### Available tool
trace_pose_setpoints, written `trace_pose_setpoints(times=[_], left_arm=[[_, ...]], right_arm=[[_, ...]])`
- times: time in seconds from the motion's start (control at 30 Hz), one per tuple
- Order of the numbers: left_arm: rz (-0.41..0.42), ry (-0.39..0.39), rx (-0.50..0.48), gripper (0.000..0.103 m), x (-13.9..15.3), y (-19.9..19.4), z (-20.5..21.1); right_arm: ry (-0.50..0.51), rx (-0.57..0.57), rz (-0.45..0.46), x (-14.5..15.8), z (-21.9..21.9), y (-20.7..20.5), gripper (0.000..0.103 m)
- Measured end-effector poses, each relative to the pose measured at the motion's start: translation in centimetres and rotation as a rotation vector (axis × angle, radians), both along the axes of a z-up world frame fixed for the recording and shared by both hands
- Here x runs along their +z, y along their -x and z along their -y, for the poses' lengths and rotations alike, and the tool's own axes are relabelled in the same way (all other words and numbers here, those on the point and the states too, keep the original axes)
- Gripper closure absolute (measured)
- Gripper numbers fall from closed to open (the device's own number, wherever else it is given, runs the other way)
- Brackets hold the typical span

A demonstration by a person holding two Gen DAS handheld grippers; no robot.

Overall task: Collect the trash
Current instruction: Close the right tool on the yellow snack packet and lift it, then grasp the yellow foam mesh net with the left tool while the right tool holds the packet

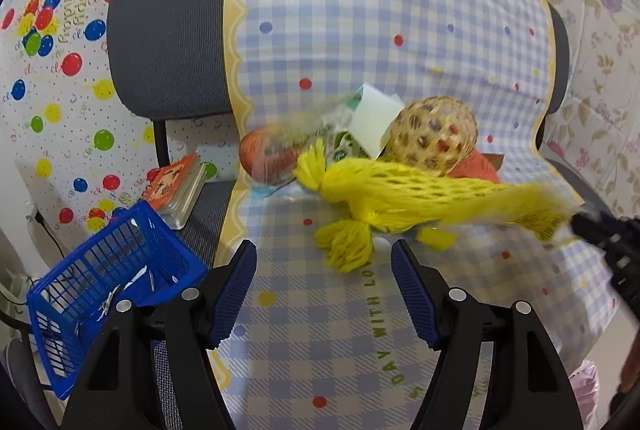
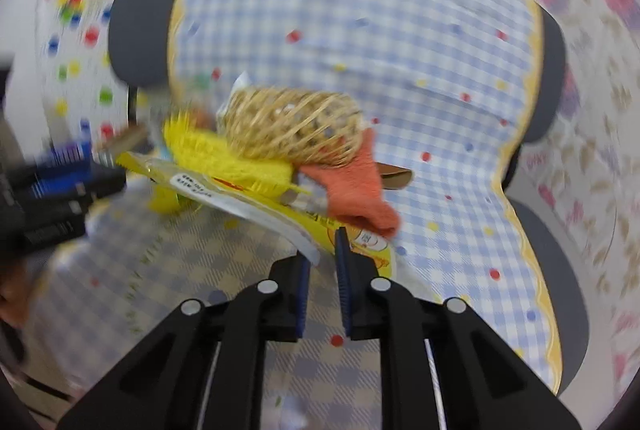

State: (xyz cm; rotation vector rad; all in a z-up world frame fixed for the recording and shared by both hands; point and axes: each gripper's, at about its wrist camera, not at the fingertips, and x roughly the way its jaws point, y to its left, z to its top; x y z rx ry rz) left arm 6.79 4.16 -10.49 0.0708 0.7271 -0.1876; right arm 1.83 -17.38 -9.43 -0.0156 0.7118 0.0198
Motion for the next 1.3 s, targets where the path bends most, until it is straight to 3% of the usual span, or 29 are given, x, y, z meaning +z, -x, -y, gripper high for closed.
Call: trace_pose_setpoints(times=[0.1,0.3,0.43,0.7,0.97,1.07,1.17,1.2,1.23,1.3], left_arm=[[0.007,-0.001,-0.027,0.033,0.3,0.5,0.9],[0.027,-0.021,-0.097,0.033,0.0,1.0,3.8],[0.031,-0.04,-0.165,0.022,-0.6,1.1,6.4],[0.109,-0.222,-0.302,0.022,-2.0,1.2,11.8],[0.122,-0.401,-0.341,0.023,-5.0,-0.7,12.9],[0.139,-0.471,-0.356,0.031,-5.8,-1.3,13.5],[0.139,-0.509,-0.354,0.05,-6.4,-1.9,13.9],[0.14,-0.507,-0.357,0.061,-6.3,-2.0,13.8],[0.133,-0.491,-0.362,0.08,-6.0,-2.0,13.6],[0.118,-0.438,-0.357,0.092,-5.1,-1.9,13.1]], right_arm=[[-0.084,-0.079,0.023,1.6,2.4,1.5,0.092],[-0.147,-0.207,0.061,2.4,5.9,2.9,0.097],[-0.164,-0.22,0.052,1.8,6.5,2.6,0.097],[-0.195,-0.237,0.061,1.3,7.9,2.2,0.099],[-0.213,-0.218,0.03,-0.1,8.0,1.2,0.1],[-0.214,-0.212,0.022,-0.3,7.8,0.9,0.1],[-0.214,-0.205,0.018,-0.4,7.5,0.8,0.1],[-0.213,-0.201,0.019,-0.4,7.3,0.9,0.1],[-0.214,-0.198,0.02,-0.3,7.1,1.0,0.1],[-0.214,-0.194,0.025,-0.1,6.9,1.2,0.1]])
